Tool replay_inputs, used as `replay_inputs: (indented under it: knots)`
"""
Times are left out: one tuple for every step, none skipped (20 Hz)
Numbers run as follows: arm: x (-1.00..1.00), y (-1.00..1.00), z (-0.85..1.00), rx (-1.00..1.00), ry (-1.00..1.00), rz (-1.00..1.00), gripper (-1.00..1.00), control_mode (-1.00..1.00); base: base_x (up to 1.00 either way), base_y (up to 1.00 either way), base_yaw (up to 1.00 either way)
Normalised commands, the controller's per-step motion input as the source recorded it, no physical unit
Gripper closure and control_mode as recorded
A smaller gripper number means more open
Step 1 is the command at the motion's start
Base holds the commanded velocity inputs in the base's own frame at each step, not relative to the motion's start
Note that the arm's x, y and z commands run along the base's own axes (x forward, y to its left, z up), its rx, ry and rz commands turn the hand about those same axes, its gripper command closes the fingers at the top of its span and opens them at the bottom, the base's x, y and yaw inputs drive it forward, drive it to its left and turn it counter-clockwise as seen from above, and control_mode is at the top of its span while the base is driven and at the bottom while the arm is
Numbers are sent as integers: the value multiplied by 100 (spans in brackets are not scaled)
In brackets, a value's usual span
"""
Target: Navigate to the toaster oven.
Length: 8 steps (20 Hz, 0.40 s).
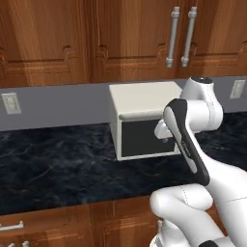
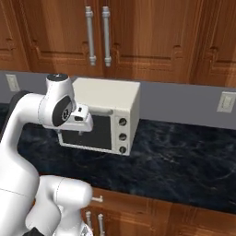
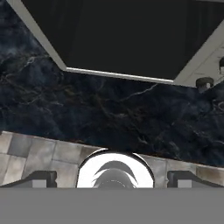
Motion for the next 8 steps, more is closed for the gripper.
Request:
replay_inputs:
  knots:
    - [0,0,0,0,0,0,-100,100,61,46,-6]
    - [0,0,0,0,0,0,-100,100,65,47,-7]
    - [0,0,0,0,0,0,-100,100,68,47,-7]
    - [0,0,0,0,0,0,-100,100,70,42,-7]
    - [0,0,0,0,0,0,-100,100,70,32,-7]
    - [0,0,0,0,0,0,-100,100,68,27,-7]
    - [0,0,0,0,0,0,-100,100,64,23,-6]
    - [0,0,0,0,0,0,-100,100,62,20,-5]
